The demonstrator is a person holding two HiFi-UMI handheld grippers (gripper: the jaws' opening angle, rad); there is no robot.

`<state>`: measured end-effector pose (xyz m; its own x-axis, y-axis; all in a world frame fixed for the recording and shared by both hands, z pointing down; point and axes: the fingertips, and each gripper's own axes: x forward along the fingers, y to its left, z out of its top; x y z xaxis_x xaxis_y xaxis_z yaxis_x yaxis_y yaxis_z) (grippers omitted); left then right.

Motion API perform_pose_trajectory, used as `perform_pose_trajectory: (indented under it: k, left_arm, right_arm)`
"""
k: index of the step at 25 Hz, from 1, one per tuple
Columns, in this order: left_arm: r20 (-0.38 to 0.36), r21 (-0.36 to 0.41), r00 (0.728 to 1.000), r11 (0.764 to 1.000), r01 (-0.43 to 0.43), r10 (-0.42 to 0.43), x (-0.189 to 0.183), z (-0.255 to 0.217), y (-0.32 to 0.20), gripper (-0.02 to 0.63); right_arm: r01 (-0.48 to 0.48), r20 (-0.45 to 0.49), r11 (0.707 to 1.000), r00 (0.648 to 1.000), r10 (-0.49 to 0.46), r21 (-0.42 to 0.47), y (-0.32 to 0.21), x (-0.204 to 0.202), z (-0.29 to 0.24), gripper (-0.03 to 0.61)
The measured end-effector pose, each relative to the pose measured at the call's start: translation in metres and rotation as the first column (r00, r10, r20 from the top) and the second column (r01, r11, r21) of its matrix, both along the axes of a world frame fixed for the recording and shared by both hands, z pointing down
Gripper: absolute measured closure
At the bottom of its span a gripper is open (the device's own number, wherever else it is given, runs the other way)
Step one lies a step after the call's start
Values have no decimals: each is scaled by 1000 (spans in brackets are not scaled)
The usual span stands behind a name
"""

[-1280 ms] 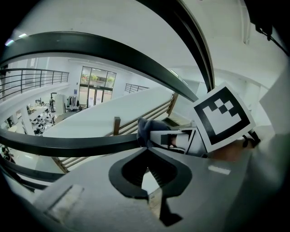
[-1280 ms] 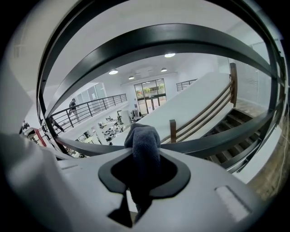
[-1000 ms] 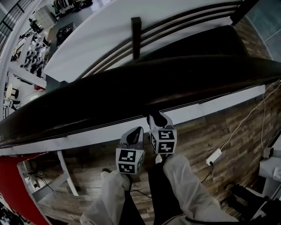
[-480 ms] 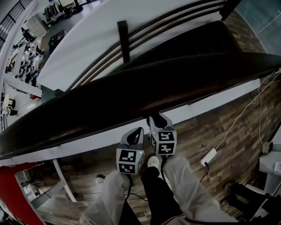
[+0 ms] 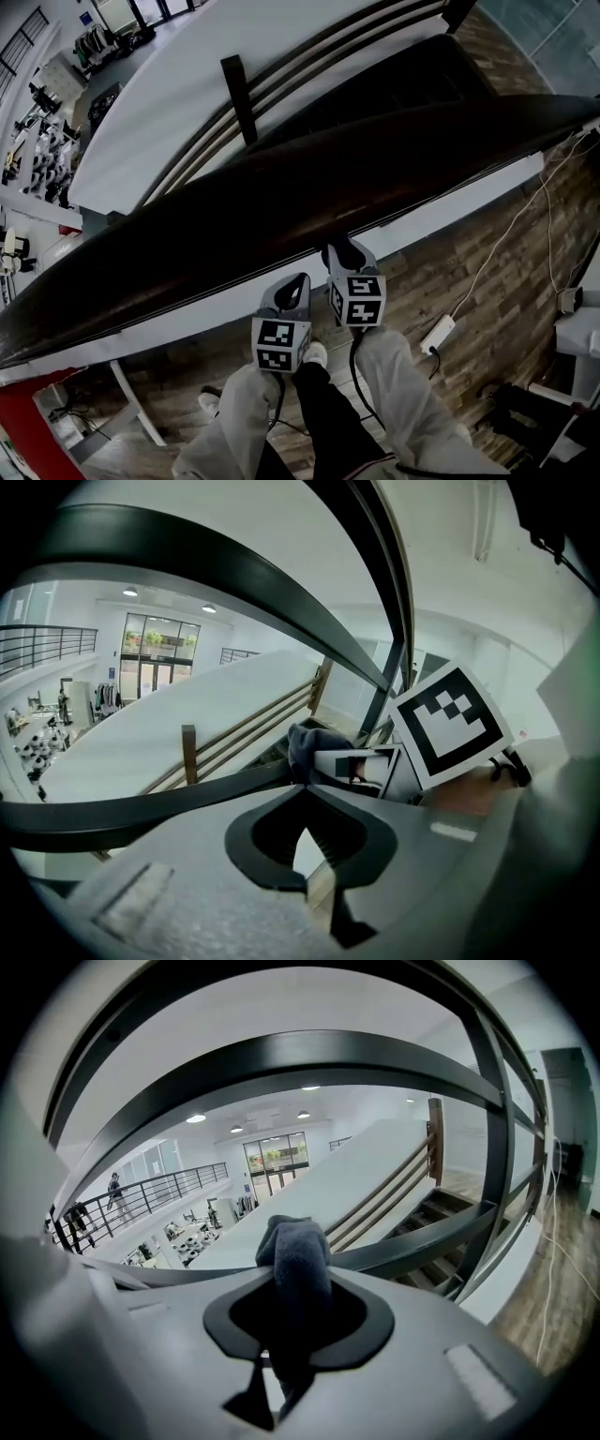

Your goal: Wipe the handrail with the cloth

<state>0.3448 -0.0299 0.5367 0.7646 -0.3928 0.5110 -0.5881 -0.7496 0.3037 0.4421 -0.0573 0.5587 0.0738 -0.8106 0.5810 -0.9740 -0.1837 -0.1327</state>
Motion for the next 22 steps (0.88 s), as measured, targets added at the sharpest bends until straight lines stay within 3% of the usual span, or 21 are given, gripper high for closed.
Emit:
perform_pose_trajectory:
  k: [14,22]
  left_arm:
    - [-11,3,991,991,-133,133,109,0,6,611]
    - [-25,-9,978,978,-209,209,168,-1,19,611]
  right_arm:
    - [-105,7,994,994,105,39,11,104,1,505]
    - [-213,4,976,977,213,49,22,181,-1,505]
